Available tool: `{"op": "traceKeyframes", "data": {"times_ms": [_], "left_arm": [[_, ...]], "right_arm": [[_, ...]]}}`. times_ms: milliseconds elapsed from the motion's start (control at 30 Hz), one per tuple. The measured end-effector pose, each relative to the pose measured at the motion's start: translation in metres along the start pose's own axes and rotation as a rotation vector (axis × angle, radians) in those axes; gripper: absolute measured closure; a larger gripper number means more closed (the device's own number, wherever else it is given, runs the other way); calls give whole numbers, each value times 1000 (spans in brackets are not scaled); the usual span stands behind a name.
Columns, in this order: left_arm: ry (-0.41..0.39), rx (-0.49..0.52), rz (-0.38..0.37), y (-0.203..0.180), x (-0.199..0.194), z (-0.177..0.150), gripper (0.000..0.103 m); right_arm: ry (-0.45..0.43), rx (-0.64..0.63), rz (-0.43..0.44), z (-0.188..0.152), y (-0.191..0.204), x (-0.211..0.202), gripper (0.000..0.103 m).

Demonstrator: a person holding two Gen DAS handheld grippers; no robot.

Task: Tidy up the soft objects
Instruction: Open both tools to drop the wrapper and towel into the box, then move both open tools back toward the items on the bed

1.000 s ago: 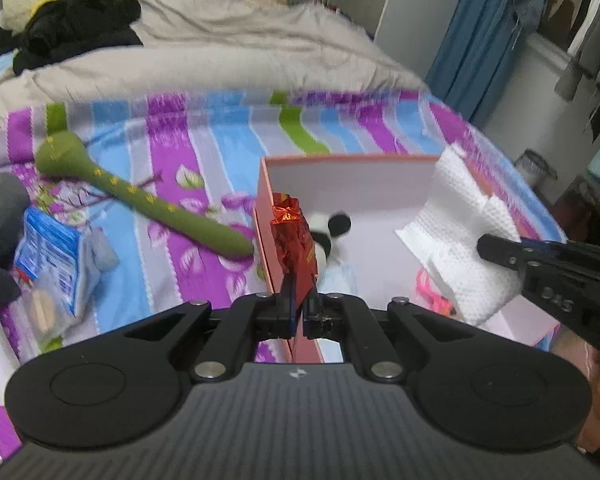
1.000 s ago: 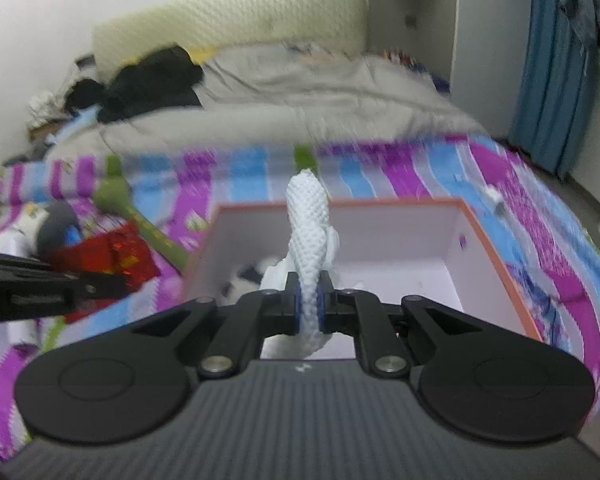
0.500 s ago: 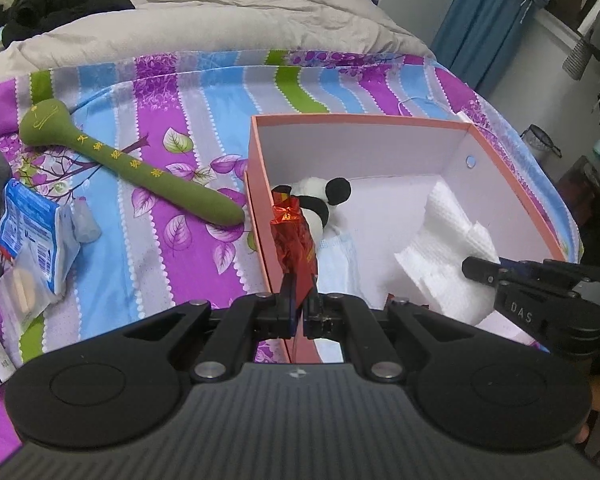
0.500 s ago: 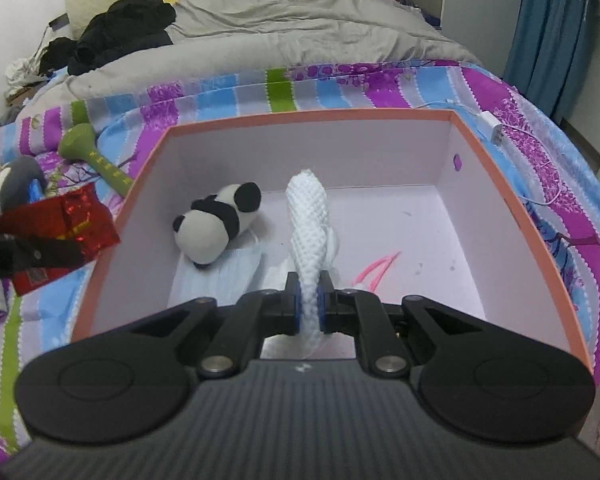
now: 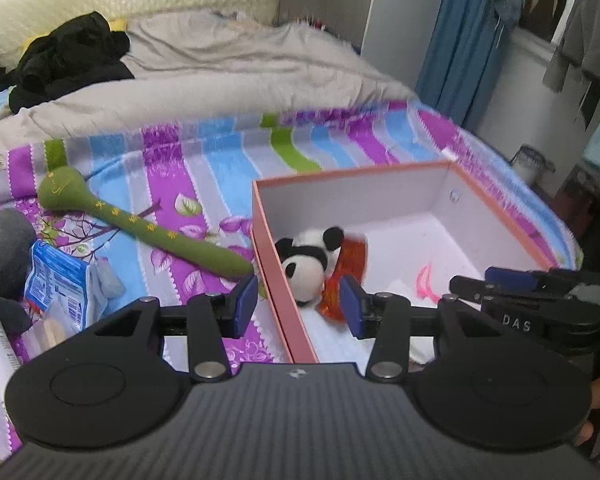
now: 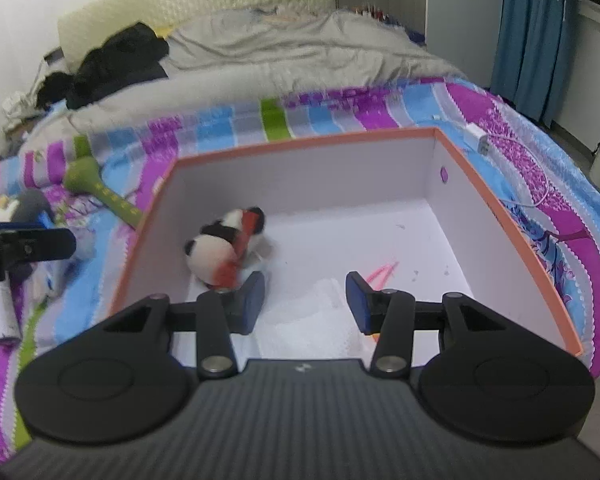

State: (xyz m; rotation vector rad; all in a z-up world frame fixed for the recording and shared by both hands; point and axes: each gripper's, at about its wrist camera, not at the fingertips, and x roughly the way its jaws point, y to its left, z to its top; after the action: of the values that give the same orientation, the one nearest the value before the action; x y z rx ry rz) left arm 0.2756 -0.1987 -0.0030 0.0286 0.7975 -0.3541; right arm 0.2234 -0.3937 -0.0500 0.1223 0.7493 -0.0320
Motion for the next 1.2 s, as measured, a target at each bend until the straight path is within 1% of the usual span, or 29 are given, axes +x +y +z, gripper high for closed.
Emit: {"op": "traceKeyframes", "data": {"times_ms": [67,233,333,433,567,733,933,1067,1200], "left_arm": [[-24,-11,-17,4,-12,-1,52],[-82,3,-12,9,-43,-12,52],[-122,17,4,12,-64,-27,52],[-143,2,-6,18,-81,-42,52],[-169,-21,-13,25,-102,-62,52],[-202,-39,-1,32,-125,-83,52],[-203,-70,-5,46,-143,-108,52],[-208,-74,27,56,-152,-122,52],[-214,-105,38,69,-164,-133,52]], "right_arm": [[-28,8,17,0,3,-9,56],[-109,22,61,-1,12,-38,56],[-155,22,88,-7,19,-56,56],[-182,18,107,-16,26,-69,56],[-204,6,121,-31,35,-82,56],[-226,-31,133,-48,50,-98,56],[-236,-45,162,-61,66,-109,56],[-241,-63,183,-69,81,-116,56],[-235,-91,205,-74,97,-121,55]]}}
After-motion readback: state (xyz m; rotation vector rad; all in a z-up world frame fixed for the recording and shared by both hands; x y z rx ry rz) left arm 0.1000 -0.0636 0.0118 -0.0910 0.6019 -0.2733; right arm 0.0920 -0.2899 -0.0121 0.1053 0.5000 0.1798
